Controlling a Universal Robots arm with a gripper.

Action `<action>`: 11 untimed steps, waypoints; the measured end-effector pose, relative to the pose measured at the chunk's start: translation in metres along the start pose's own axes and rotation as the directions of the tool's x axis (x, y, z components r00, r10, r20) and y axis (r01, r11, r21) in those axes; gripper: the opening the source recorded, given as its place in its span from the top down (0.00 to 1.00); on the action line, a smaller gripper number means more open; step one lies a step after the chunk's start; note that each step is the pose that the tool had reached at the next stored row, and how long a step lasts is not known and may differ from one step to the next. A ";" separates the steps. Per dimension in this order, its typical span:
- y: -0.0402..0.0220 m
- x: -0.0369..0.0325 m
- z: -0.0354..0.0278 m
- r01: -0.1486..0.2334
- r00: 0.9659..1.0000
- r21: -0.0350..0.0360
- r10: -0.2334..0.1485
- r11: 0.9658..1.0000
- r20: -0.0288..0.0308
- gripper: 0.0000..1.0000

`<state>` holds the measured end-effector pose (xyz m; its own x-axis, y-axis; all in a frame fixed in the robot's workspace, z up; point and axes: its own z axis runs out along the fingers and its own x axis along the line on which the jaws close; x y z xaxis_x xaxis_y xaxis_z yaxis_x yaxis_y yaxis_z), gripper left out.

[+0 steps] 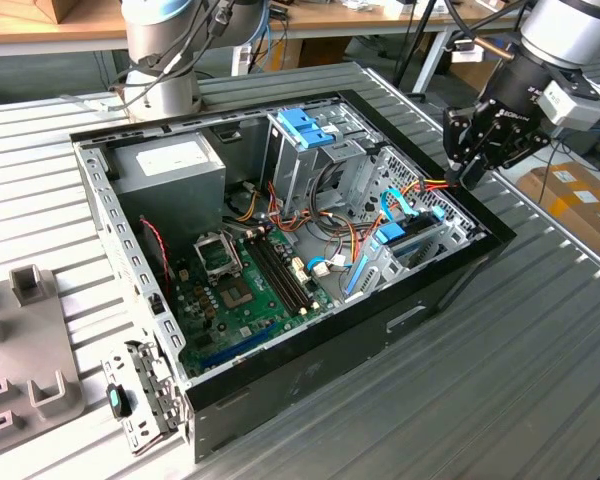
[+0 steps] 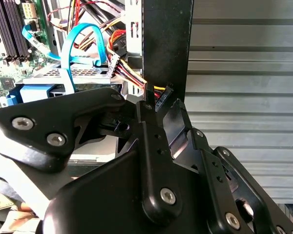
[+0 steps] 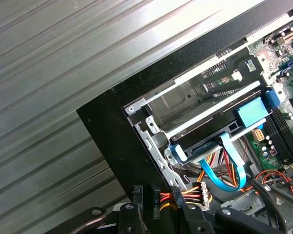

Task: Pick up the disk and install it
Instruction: 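Insert the second disk wire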

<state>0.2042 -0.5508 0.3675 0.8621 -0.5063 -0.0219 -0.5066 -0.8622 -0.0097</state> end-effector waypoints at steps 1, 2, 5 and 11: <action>0.0000 0.0000 0.0000 0.000 1.000 0.000 0.000 1.000 0.000 0.64; 0.0000 0.0000 -0.0001 0.000 1.000 0.000 0.000 1.000 0.000 0.64; 0.0000 0.0000 -0.0001 0.000 1.000 0.000 0.000 1.000 0.000 0.73; 0.0000 0.0000 -0.0002 0.000 1.000 0.000 0.000 1.000 0.000 0.80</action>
<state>0.2042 -0.5508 0.3676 0.8621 -0.5063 -0.0219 -0.5066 -0.8621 -0.0097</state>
